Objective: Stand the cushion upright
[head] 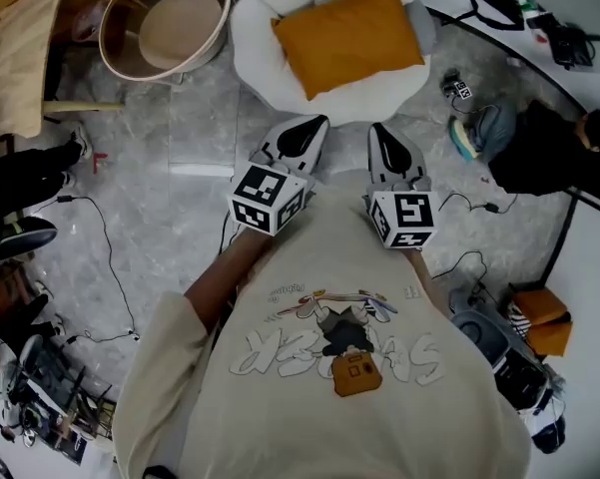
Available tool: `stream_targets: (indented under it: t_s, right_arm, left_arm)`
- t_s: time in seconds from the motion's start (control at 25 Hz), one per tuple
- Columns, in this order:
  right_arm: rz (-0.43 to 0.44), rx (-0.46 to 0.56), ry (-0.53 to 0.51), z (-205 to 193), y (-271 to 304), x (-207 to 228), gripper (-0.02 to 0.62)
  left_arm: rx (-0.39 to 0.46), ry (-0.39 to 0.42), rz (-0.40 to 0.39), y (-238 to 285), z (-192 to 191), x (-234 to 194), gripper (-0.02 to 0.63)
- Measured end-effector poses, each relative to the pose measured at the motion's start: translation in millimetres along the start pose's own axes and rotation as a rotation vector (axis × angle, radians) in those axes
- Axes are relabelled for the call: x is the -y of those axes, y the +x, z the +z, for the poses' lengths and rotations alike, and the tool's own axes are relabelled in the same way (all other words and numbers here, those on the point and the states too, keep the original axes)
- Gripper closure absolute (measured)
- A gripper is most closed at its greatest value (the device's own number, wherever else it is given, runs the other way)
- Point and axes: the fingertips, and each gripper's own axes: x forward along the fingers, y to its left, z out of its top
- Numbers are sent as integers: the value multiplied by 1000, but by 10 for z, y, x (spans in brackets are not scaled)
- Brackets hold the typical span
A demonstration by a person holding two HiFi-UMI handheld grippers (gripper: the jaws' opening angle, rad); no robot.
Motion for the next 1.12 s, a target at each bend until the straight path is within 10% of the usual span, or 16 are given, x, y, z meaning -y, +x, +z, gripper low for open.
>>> stream_targets:
  t_s: [0.44,1.12]
  right_arm:
    - [-12,-10,67,-92,88,629,572]
    - [217,-153,-5,-725,946,2505,572]
  left_arm:
    - [-67,17,-61,754,42,172,601]
    - [-237,-129,224,2211,-555,100,601]
